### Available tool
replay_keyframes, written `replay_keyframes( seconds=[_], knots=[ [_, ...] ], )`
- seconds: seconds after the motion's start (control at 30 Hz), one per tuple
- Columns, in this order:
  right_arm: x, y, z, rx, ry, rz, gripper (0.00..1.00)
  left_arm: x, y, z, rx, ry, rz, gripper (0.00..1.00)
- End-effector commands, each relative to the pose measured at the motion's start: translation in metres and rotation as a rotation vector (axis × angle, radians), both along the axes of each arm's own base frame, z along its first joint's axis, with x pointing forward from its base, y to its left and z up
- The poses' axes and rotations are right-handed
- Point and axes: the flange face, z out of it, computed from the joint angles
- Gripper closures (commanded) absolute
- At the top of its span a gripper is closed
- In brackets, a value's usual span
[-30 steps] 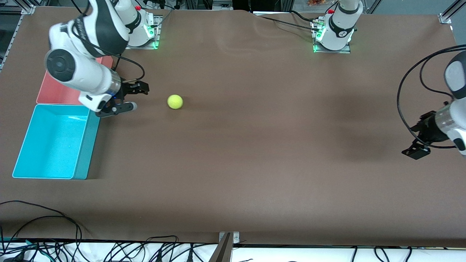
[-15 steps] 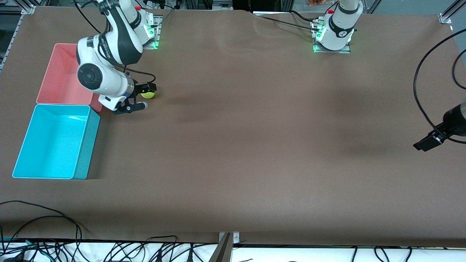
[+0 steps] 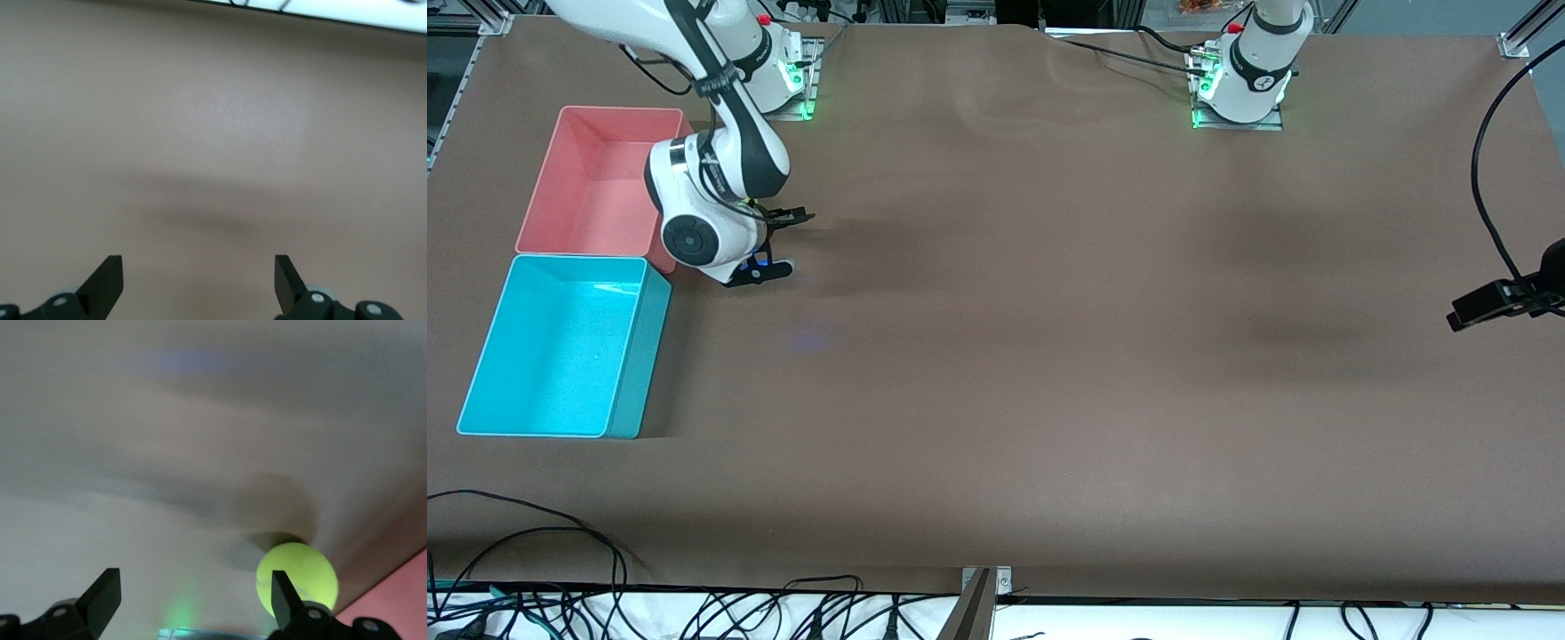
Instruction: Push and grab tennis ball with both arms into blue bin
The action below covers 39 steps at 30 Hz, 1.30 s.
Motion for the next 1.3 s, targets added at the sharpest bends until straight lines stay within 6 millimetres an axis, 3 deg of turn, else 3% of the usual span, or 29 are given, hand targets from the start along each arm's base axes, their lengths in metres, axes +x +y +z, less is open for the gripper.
replay_keyframes(
  seconds=[0.0, 0.13, 0.3, 0.57, 0.77, 1.13, 1.27],
  knots=[
    [-0.002, -0.014, -0.007, -0.011, 0.048, 0.013, 0.00, -0.002, -0.011, 0.005, 0.006, 0.024, -0.142, 0.00],
    [-0.002, -0.026, -0.007, -0.023, 0.071, -0.011, 0.00, -0.003, -0.021, 0.005, 0.002, 0.029, -0.182, 0.00],
    [0.001, -0.026, -0.003, -0.026, 0.072, -0.015, 0.00, -0.003, -0.026, -0.002, -0.001, 0.043, -0.194, 0.00],
    [0.019, -0.024, 0.019, -0.027, 0.071, -0.018, 0.00, -0.003, -0.024, -0.001, -0.001, 0.040, -0.179, 0.00],
    [0.022, -0.029, 0.022, -0.027, 0.064, -0.029, 0.00, -0.003, -0.023, -0.001, -0.001, 0.041, -0.176, 0.00],
    [0.040, -0.022, 0.050, -0.047, 0.074, 0.002, 0.00, -0.003, -0.020, -0.001, -0.002, 0.041, -0.171, 0.00],
    [0.040, -0.022, 0.051, -0.049, 0.073, 0.007, 0.00, -0.004, -0.020, -0.001, -0.003, 0.047, -0.171, 0.00]
  ],
)
